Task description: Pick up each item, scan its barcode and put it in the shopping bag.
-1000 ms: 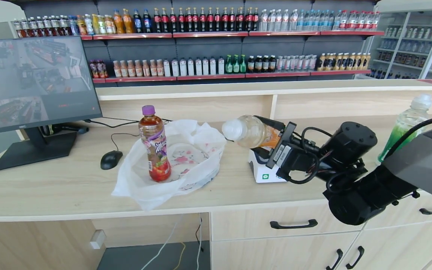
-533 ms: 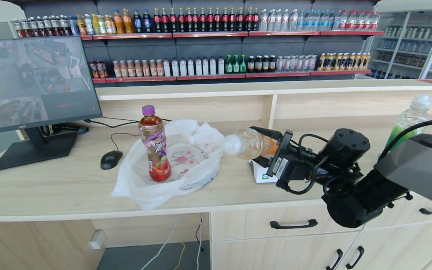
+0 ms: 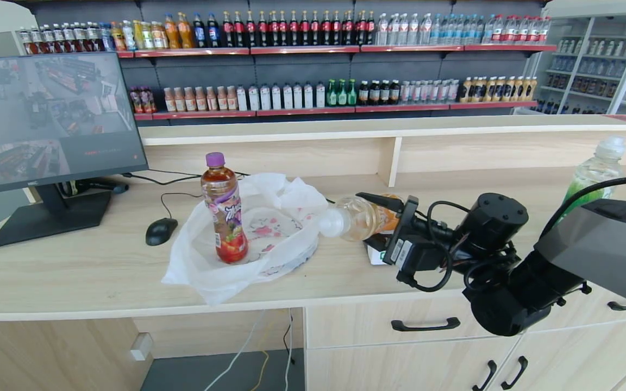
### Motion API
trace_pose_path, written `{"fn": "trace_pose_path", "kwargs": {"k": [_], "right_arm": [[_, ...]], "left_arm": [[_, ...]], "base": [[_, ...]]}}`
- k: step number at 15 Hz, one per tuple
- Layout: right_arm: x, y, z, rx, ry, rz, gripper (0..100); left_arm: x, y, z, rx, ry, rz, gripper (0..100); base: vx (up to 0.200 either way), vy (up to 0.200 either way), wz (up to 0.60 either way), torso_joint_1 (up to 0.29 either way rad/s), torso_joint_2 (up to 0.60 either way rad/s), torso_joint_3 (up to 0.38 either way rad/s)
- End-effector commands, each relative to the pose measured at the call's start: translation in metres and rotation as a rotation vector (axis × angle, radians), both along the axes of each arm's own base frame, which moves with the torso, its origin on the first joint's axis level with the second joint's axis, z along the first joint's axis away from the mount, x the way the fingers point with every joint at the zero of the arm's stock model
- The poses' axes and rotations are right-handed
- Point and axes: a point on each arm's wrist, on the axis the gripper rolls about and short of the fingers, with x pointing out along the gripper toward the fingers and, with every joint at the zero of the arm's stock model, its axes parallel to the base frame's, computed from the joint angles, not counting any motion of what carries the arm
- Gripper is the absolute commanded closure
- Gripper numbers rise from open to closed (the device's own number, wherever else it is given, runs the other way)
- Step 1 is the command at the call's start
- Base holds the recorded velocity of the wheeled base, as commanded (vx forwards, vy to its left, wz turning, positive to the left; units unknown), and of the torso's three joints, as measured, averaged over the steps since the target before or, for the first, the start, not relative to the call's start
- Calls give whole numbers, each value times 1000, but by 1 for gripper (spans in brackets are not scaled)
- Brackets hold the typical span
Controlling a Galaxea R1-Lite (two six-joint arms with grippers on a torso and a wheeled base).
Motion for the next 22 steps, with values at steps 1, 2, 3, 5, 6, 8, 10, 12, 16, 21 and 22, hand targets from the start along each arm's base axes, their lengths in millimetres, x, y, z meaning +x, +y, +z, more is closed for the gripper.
{"fn": "trace_pose_path", "kwargs": {"k": [1, 2, 3, 5, 6, 8, 10, 12, 16, 21, 22], "right_arm": [[-1, 0, -1, -4, 3, 1, 100], [-1, 0, -2, -7, 4, 0, 100], [-2, 0, -2, -8, 4, 1, 100], [-3, 0, -3, -13, 5, 3, 100], [-3, 0, -4, -18, 1, 3, 100], [-4, 0, -5, -21, 3, 3, 100], [-4, 1, -4, -20, 1, 4, 100], [-5, 2, -3, -18, -3, 9, 100], [-6, 5, 1, -14, -21, 16, 100], [-16, 10, 24, 14, -69, 38, 100], [-19, 13, 30, 25, -84, 50, 100]], "left_arm": [[0, 0, 0, 0, -1, 0, 0], [0, 0, 0, 0, 1, 0, 0], [0, 0, 0, 0, -1, 0, 0], [0, 0, 0, 0, 1, 0, 0], [0, 0, 0, 0, -1, 0, 0], [0, 0, 0, 0, -1, 0, 0], [0, 0, 0, 0, -1, 0, 0], [0, 0, 0, 0, -1, 0, 0], [0, 0, 0, 0, 1, 0, 0], [0, 0, 0, 0, 1, 2, 0], [0, 0, 0, 0, -1, 0, 0]], "base": [[0, 0, 0, 0, 0, 0], [0, 0, 0, 0, 0, 0], [0, 0, 0, 0, 0, 0], [0, 0, 0, 0, 0, 0], [0, 0, 0, 0, 0, 0], [0, 0, 0, 0, 0, 0], [0, 0, 0, 0, 0, 0], [0, 0, 0, 0, 0, 0], [0, 0, 0, 0, 0, 0], [0, 0, 0, 0, 0, 0], [0, 0, 0, 0, 0, 0]]}}
